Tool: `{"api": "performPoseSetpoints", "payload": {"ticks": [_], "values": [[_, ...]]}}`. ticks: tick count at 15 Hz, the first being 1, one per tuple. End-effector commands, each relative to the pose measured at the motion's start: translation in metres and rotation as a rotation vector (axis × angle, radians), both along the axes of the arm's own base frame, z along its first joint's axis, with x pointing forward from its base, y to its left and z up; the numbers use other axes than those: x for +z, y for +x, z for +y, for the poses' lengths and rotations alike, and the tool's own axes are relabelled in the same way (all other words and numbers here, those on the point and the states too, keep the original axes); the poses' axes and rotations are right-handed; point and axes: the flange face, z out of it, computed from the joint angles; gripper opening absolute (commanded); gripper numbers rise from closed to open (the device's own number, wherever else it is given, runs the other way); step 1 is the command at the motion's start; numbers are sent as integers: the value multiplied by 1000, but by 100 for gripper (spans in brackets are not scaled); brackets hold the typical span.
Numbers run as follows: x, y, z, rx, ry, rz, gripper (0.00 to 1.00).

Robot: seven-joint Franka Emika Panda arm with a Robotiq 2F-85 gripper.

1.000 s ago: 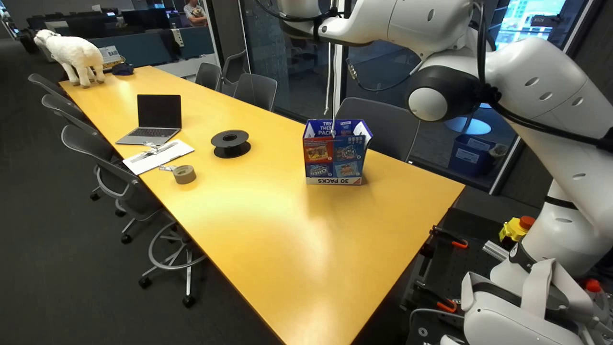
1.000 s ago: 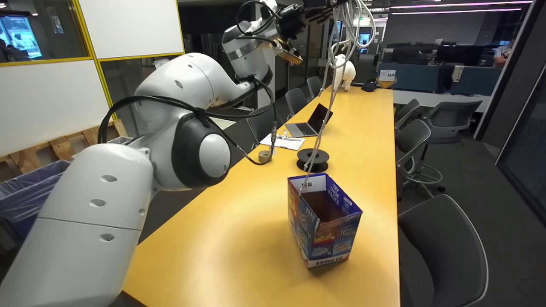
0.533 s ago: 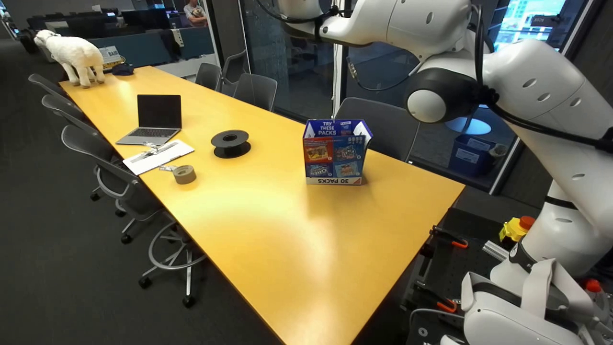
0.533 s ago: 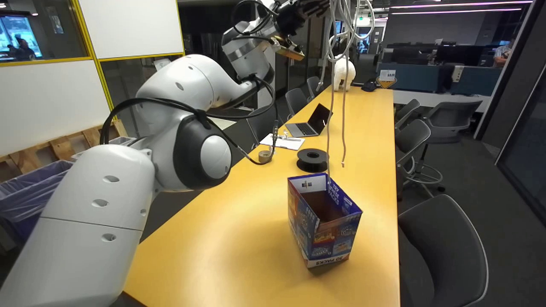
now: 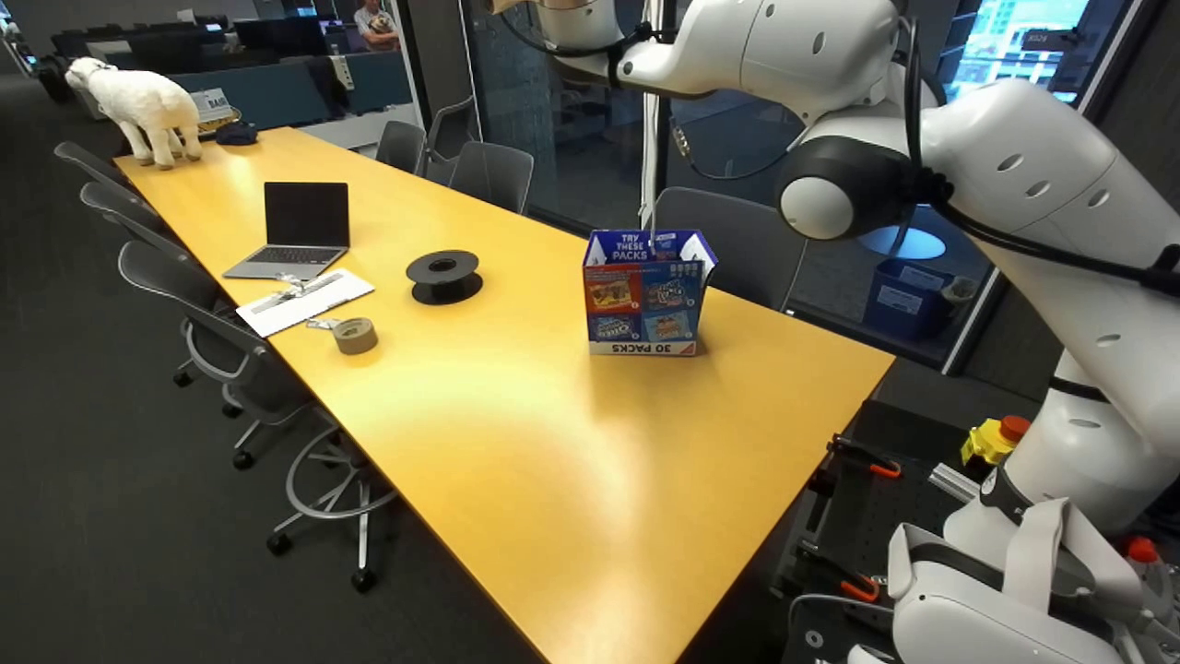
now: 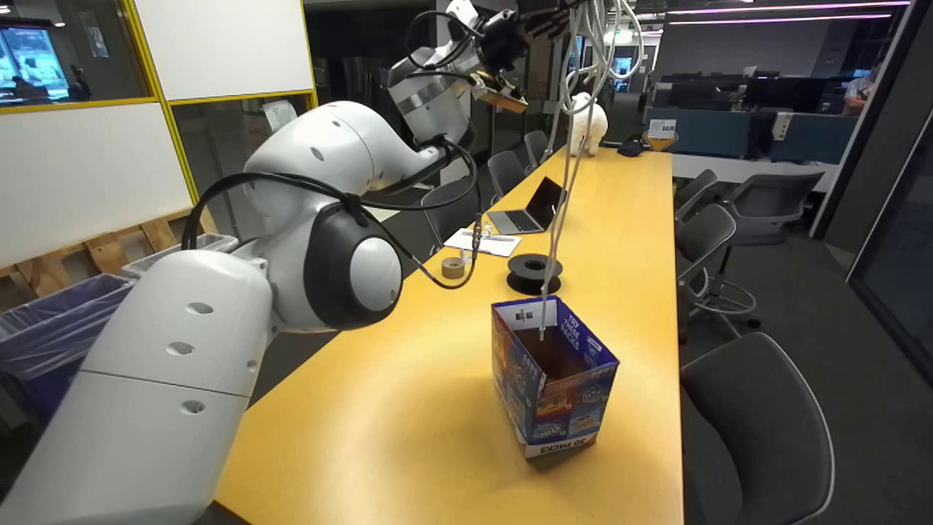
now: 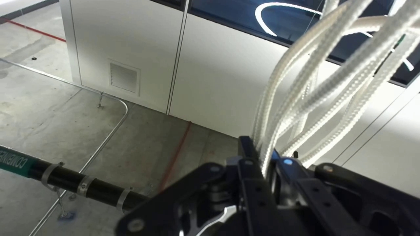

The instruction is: Put the rope in the box

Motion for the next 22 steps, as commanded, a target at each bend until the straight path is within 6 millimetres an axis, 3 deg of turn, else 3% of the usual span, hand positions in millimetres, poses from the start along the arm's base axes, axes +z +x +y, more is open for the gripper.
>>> {"api": "performPoseSetpoints", "payload": {"ticks": [1,7,16,22], "values": [[1,-2,3,-28,-21,3,8],[-20,10,9,8,50,54,8],[-84,31,-4,21,319,205,8],[-112,38,-9,79,563,329,8]]}}
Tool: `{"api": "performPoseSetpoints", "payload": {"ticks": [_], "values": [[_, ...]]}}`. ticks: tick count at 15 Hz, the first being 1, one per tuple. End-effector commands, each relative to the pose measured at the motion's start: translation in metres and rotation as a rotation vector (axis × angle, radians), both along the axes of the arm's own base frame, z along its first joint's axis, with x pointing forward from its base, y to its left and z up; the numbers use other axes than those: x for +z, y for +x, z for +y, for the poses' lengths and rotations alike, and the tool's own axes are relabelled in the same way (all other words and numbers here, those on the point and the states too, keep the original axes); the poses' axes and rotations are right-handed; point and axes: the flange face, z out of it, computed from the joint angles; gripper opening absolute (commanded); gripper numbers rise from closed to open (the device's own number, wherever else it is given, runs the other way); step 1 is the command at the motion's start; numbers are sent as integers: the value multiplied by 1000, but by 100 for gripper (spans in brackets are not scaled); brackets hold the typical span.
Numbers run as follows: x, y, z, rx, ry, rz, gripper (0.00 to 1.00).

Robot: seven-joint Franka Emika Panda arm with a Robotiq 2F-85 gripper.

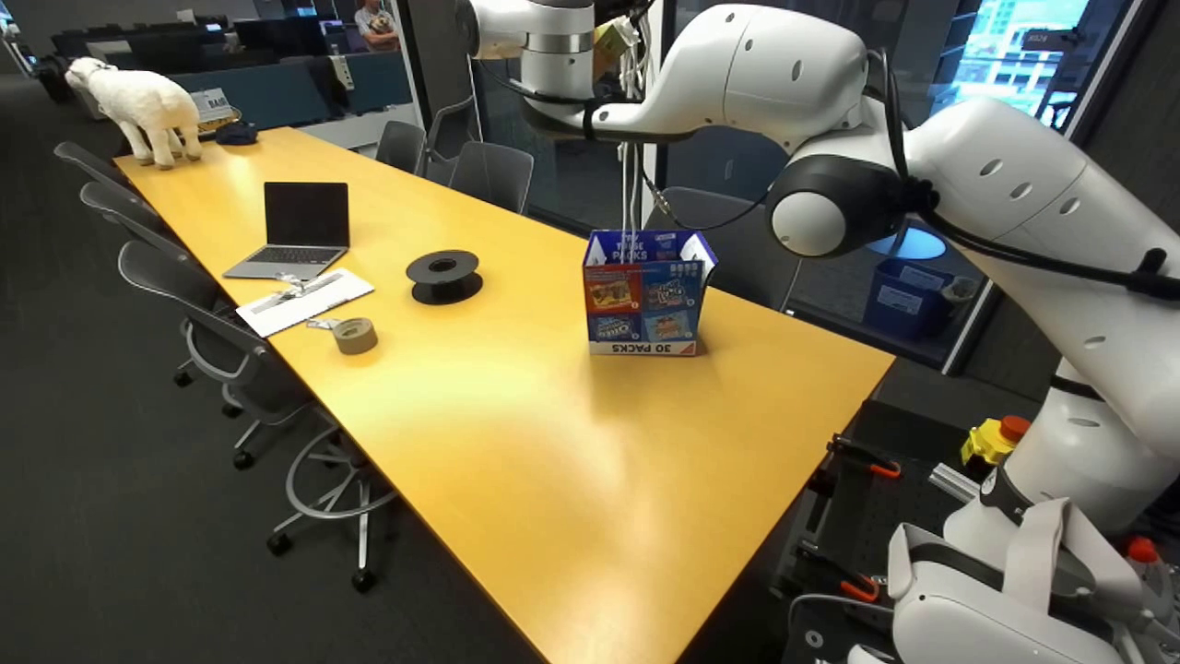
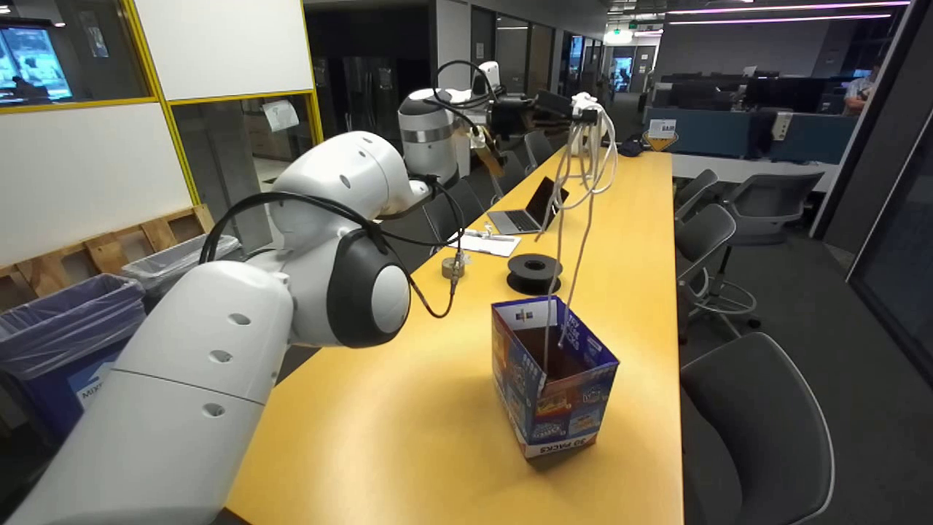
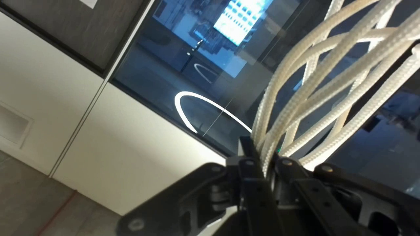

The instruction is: Put the rope in the box

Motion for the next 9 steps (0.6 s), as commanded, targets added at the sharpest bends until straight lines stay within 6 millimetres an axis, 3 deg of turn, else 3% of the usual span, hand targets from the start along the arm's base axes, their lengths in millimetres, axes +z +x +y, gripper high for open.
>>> {"api": "performPoseSetpoints", "payload": {"ticks": [1,5,9], "values": [[-6,1,2,41,156,74,8],[-23,3,1,88,349,174,9],[-27,-2,-7,105,482,243,9]]}}
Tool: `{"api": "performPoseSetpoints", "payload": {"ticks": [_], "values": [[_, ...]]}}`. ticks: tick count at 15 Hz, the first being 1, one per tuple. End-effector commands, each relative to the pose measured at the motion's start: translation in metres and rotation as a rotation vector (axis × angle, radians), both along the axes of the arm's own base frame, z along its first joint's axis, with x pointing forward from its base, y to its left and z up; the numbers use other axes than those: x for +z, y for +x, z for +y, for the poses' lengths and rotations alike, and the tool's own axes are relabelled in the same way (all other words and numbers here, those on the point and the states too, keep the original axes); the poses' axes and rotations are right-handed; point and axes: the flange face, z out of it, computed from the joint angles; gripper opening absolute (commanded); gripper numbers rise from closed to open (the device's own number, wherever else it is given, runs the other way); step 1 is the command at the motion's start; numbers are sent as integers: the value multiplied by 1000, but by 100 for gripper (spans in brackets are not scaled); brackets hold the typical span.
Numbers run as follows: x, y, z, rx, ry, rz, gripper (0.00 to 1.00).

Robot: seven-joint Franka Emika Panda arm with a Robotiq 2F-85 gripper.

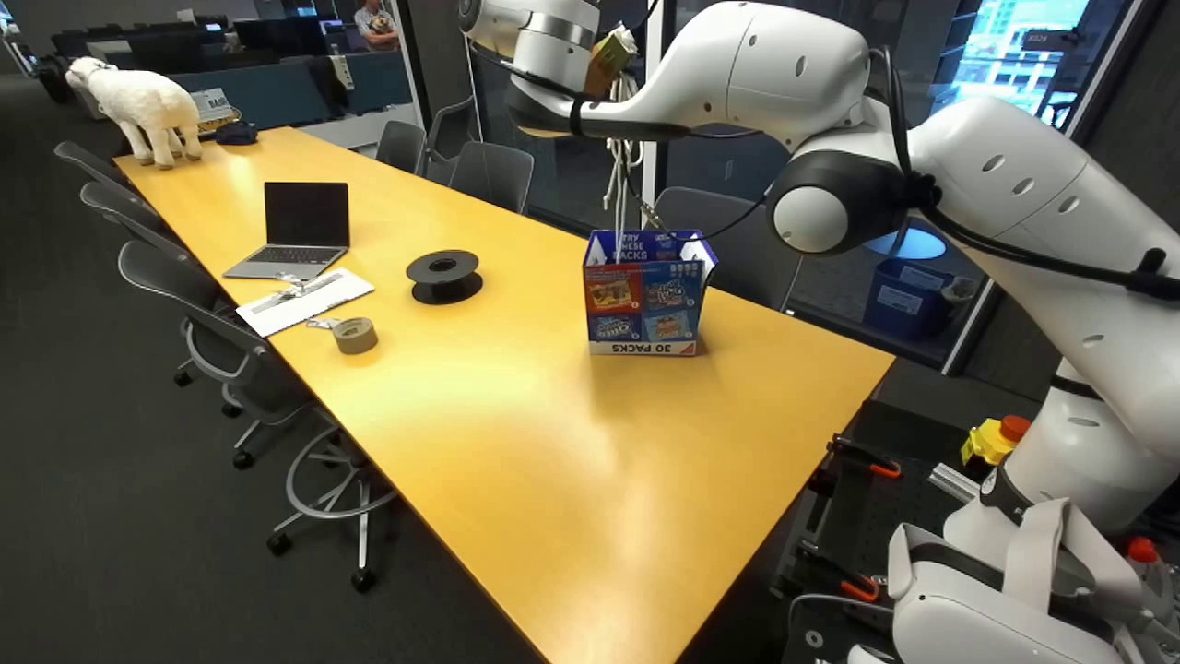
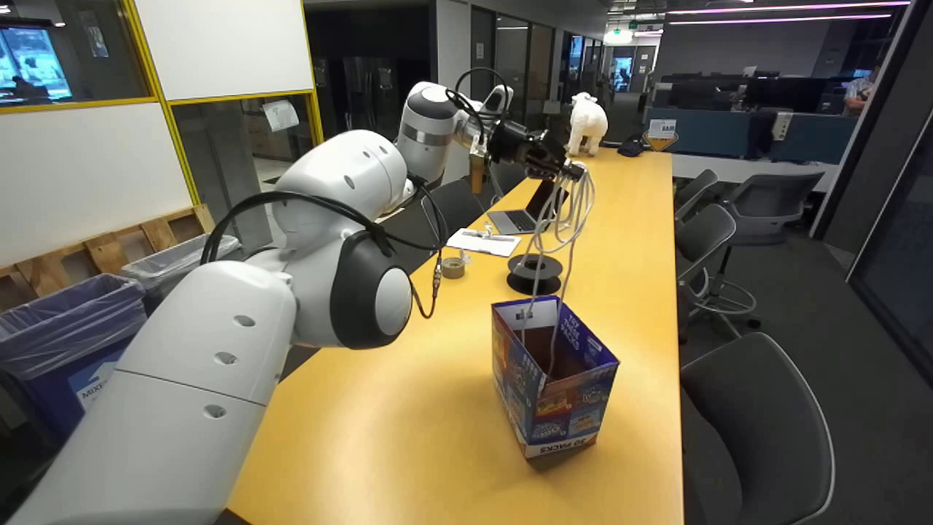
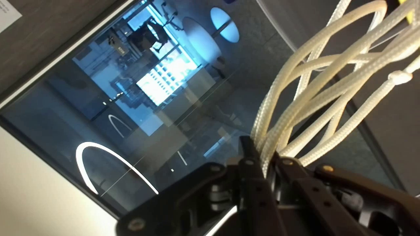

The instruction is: Put the rope in the box

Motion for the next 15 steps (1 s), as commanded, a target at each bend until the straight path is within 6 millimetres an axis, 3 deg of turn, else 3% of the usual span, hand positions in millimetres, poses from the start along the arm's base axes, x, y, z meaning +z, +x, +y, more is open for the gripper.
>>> {"api": "performPoseSetpoints", "payload": {"ticks": [1,15], "values": [[11,-8,-11,37,130,64,10],[-47,-16,-71,293,787,349,9]]}}
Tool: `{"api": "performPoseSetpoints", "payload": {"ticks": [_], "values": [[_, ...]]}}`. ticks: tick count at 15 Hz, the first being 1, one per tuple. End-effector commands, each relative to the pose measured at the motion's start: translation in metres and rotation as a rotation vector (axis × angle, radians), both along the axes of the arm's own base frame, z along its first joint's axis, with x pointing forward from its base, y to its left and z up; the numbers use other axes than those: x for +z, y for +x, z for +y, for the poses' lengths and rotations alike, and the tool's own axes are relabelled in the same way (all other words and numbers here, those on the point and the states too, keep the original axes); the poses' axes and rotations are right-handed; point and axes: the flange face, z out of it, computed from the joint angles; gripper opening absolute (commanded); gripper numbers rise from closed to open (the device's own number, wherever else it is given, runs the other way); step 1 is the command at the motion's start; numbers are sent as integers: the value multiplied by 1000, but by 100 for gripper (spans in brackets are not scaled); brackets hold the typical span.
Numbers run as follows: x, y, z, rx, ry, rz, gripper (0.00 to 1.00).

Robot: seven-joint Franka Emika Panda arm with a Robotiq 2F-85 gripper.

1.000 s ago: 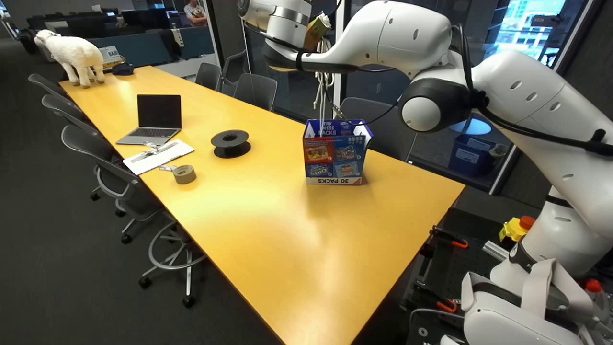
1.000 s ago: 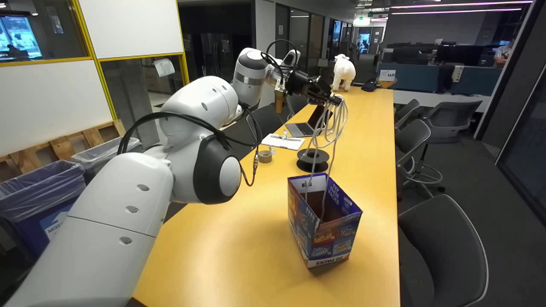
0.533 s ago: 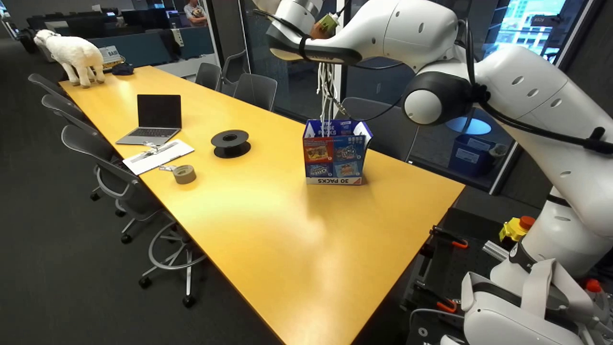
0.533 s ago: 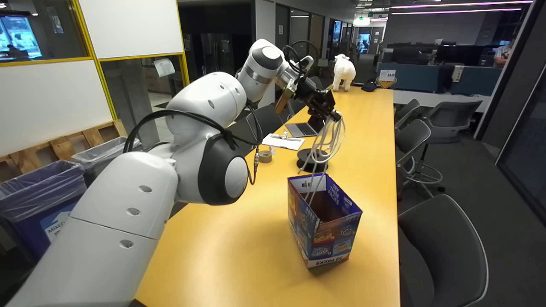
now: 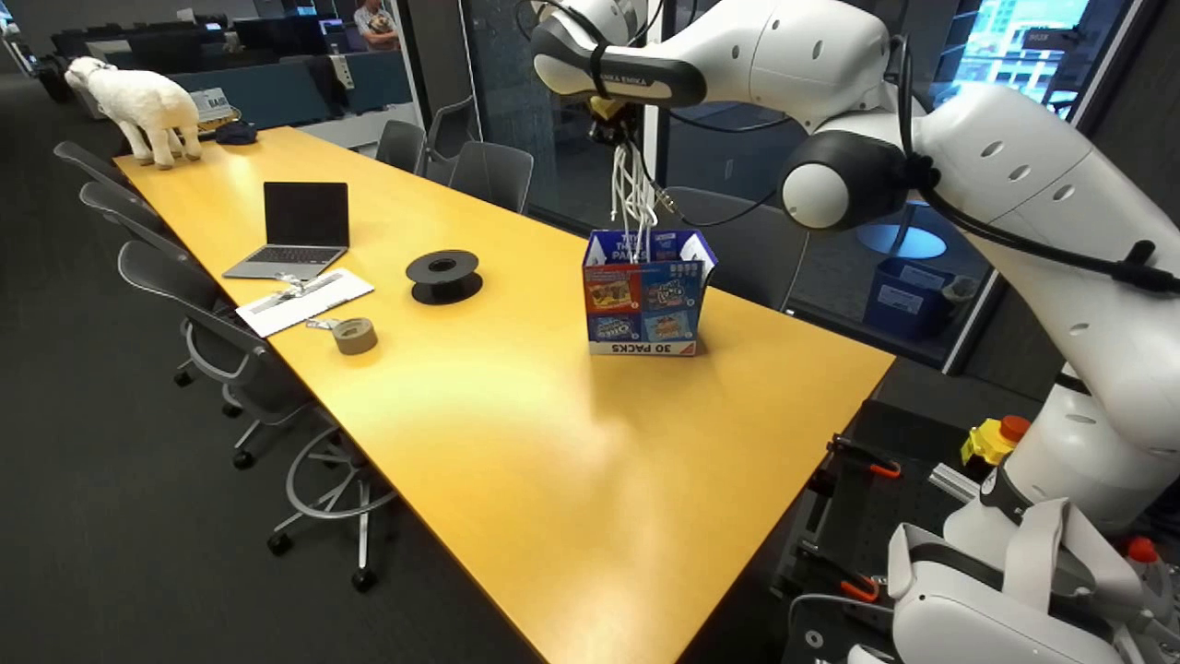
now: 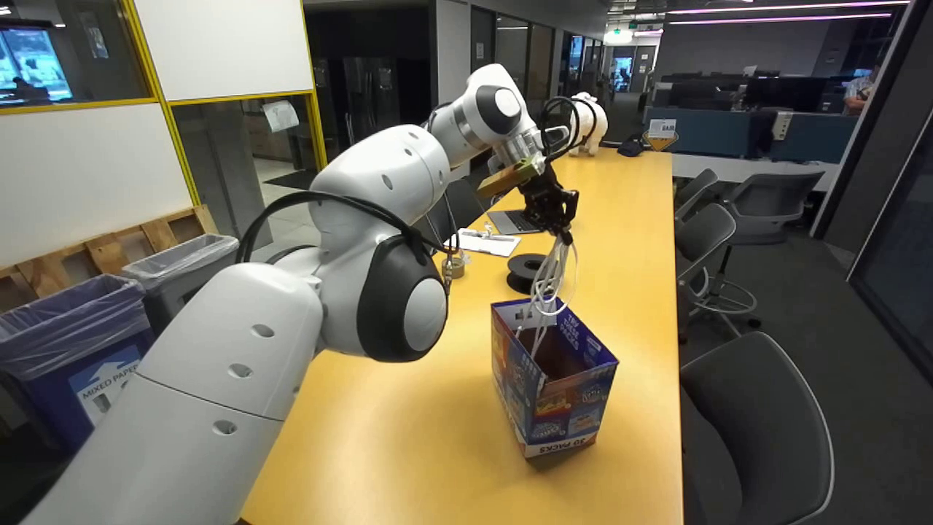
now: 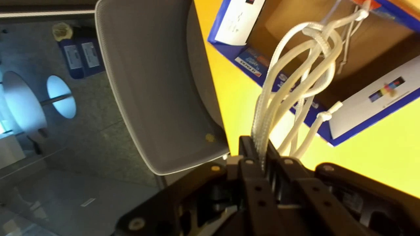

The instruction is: Put the rope in the box

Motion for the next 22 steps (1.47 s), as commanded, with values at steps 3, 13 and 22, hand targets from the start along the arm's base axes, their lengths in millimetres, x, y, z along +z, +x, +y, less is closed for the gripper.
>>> {"api": "performPoseSetpoints", "payload": {"ticks": [3,13,22], "values": [[-15,-6,-15,90,171,78,9],[-115,-13,-53,185,510,237,9],[-158,-21,-72,224,607,316,51]]}}
